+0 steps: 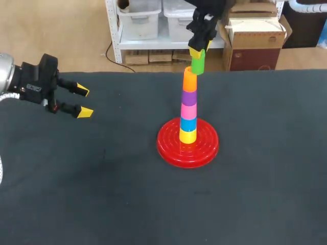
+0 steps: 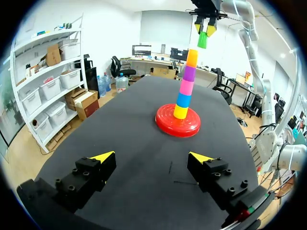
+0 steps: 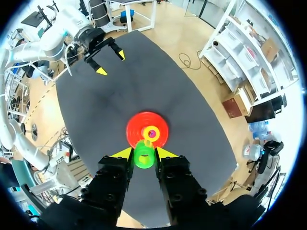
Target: Pick up and stack the cylinders on the red base in this order: pink,purple,orange,green
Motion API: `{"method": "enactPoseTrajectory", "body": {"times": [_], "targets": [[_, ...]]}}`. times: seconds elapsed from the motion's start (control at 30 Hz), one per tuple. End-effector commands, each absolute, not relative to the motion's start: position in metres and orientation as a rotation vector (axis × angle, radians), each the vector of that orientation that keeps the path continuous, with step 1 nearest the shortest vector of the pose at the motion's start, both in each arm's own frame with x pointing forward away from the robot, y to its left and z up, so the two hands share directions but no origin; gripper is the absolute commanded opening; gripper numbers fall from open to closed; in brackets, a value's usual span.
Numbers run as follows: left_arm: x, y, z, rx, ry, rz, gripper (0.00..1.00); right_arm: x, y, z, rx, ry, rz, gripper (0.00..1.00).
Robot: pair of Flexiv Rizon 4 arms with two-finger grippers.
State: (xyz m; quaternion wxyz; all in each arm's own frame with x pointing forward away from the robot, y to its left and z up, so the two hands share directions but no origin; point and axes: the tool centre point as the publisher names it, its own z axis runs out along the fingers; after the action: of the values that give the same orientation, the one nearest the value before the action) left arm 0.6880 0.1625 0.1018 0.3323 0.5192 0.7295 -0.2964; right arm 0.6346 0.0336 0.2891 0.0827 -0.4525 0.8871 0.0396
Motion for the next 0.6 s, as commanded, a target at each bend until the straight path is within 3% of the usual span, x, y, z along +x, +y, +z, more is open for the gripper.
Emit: {"method": "enactPoseTrajectory", "body": {"times": [0.03,0.6], "targets": [[0.687,0.163,0.101,1.353,1.901,-0.771,1.00,0.644,0.043,0.280,-1.351,2.660,0.115,0.00],[0.687,0.163,0.101,1.353,1.901,-0.771,1.00,0.657,0.046,0.272,-1.387,2.640,0.114,0.00]]}}
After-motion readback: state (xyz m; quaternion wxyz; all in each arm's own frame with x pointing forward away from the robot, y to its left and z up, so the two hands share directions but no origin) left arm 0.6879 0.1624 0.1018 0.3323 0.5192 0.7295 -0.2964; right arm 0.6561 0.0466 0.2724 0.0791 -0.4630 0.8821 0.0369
